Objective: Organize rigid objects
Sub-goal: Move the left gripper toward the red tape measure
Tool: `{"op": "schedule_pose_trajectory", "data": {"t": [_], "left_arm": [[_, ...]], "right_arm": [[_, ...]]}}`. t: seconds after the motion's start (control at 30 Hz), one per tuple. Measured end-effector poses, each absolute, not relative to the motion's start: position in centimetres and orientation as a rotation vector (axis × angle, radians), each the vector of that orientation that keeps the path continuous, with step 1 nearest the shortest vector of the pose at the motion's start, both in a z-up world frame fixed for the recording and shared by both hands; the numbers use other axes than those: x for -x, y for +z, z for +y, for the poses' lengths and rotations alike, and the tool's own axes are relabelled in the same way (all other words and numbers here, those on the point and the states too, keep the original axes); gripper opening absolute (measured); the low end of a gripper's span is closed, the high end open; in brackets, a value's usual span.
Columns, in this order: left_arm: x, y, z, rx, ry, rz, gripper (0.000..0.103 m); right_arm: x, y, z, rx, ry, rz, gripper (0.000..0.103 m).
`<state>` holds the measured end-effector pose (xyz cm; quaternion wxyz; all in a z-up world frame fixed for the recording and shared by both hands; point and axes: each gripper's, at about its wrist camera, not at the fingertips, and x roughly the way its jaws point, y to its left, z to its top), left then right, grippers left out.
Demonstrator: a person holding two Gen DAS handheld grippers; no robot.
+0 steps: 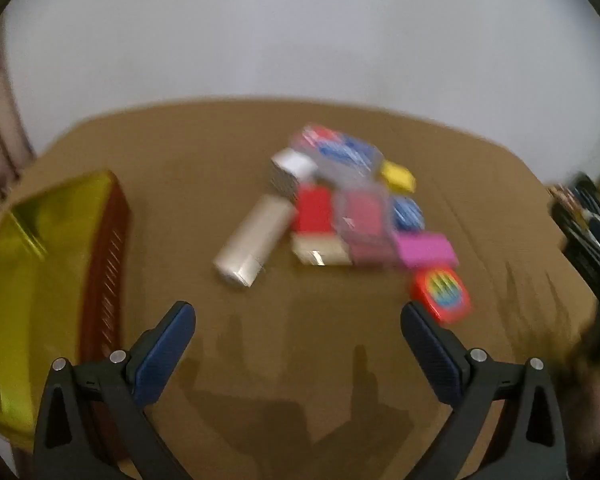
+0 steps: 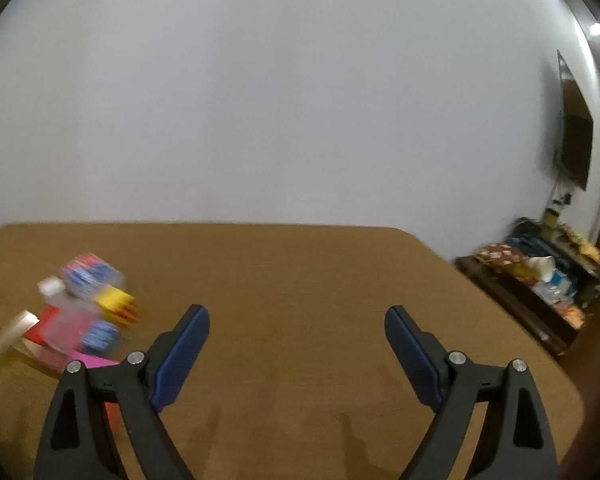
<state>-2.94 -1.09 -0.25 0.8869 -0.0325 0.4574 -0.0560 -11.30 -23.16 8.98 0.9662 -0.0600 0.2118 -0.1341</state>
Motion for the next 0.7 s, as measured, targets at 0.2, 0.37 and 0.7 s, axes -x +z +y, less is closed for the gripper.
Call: {"op": "schedule_pose_trajectory", "data": {"t": [0.2,0.37,0.7], "left_arm": [[2.5,-1.5,-7.1,0.030,-0.174,1.035,0.102],[1.6,-1.8,-9.6,0.029,-0.158,1.051,0.100],[-0.4,-4.5,-11.3,0.118,-0.103,1.179,0.077]], "right_arm": [[9.3,7.8,-29.2,0.044,-0.311,0.522,0.092],[8.8,7.8,-29.6,0.024,-0.293,0.516,0.092],[10.3,6.9,-31.0,-0.016,-0.249,0.477,0.092]]}}
